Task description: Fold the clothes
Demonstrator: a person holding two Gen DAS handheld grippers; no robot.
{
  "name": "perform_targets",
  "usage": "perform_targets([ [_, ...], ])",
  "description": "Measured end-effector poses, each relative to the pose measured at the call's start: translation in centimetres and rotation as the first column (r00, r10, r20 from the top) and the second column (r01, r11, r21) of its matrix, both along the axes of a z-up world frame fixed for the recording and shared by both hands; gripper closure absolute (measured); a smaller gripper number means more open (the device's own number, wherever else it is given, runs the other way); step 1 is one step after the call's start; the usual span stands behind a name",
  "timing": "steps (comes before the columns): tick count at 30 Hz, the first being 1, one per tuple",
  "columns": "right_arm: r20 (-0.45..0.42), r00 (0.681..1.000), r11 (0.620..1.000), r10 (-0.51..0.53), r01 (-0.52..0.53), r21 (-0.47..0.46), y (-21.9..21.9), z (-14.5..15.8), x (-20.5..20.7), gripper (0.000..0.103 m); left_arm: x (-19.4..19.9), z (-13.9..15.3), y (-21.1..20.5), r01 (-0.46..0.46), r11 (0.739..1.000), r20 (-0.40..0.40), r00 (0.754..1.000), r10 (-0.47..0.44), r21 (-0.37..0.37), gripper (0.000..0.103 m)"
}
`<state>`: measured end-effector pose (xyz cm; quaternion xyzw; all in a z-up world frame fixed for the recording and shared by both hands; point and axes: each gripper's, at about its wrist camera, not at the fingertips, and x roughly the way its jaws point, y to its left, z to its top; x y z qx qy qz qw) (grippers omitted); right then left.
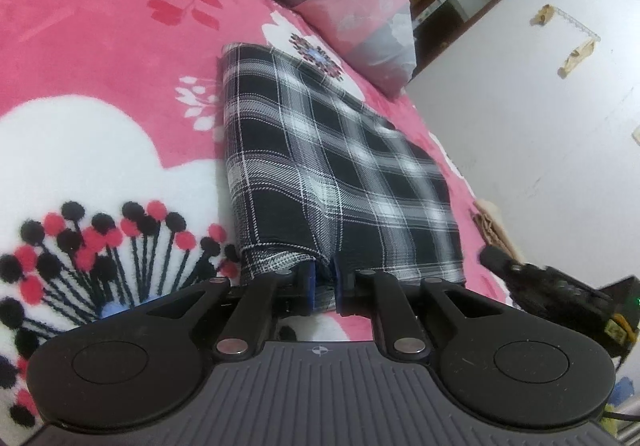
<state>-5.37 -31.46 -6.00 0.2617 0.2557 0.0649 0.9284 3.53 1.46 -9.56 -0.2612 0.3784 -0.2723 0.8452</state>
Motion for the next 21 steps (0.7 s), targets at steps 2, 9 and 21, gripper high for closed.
perform_targets([
  [2,-0.007,1.000,0.998,-0.024,0.024,0.058,-0.8,0.4,-0.6,0.098,-0.1,0.3,0.1,0.004,1.000,-0.002,1.000,-0.004,-0.002,0.089],
  [9,-0.116,0.993,0.998,0.027,-0.022,0.052,-0.8,-1.5,-1.3,0.093,-1.9,2.0,0.0,0.072,0.997,0.056,0.996,-0.073,0.017,0.082],
  [21,-0.084,0.996,0.998,0.027,-0.032,-0.054,0.5,-2.8,0.7,0.096,-1.6,1.9,-7.9,0.270,0.933,0.131,0.943,-0.306,0.236,0.082],
])
